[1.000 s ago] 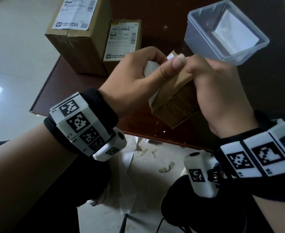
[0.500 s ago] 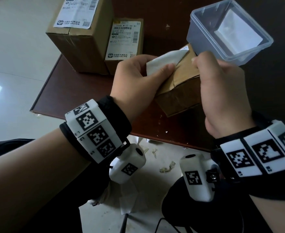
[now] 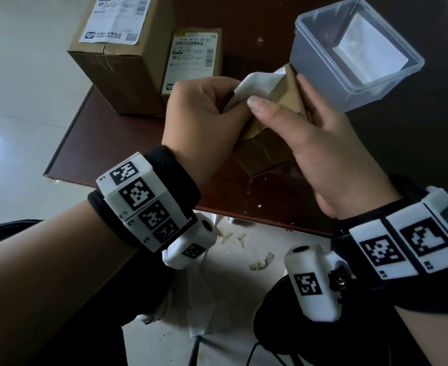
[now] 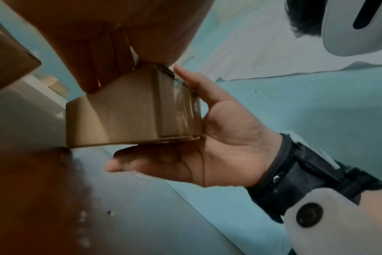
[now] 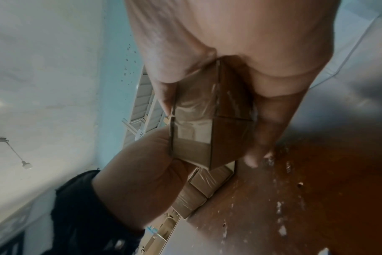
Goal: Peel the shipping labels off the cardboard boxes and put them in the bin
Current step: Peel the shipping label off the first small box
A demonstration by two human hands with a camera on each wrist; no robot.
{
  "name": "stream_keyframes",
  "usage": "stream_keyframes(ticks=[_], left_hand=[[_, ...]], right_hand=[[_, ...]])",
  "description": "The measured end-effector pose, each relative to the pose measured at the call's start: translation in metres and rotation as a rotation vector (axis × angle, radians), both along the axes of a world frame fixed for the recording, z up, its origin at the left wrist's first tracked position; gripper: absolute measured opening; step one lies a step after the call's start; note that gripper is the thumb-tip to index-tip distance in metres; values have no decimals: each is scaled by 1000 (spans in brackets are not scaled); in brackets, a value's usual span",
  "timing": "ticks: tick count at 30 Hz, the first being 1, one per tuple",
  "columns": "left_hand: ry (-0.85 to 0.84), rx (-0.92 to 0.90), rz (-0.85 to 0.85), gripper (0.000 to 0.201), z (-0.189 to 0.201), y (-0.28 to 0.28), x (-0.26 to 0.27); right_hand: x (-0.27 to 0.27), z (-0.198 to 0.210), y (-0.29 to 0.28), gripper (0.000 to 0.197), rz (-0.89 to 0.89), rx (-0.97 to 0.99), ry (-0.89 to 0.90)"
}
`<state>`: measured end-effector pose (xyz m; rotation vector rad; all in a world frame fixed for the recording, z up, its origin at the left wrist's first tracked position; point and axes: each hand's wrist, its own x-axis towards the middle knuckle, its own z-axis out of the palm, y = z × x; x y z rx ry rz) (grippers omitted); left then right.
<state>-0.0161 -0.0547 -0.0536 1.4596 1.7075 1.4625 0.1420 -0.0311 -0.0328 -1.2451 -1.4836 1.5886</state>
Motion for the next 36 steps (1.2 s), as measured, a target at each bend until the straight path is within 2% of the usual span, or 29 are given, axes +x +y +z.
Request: stream_keyframes(ticks=[2,3,7,9,13,18,22,25,30,33,36], left_hand=[[25,0,-9,8,0,1,-2],[49,-1,-24,9,-1,2,-4],[197,-1,-44,15,3,3,-4],[163,2,-58,15,3,2,-3],[23,52,-82,12,5,2,-4],[-29,50,-111,18,8,0,-4],[95,-55,-193,13,13,0,-8],[239,-114,-212,32,14,0,-13],[286,-194,-313,34,20,2,-28],[295,-194,-331,36,19,4,-33],[318,-172,-347,26,19,2,-32]], right_hand=[[3,-3,4,70,15,1,-34],[4,-3,5,75,14,18,-68],[11,0,8,29,69,172,-230],[13,3,8,17,92,200,-257],[14,5,10,20,120,179,-229],[14,3,11,31,114,168,-207],[15,1,12,42,108,185,-236],[13,1,10,38,116,237,-251],[13,2,9,36,151,260,-268],[14,2,8,27,156,251,-254],[13,1,7,25,146,251,-241]])
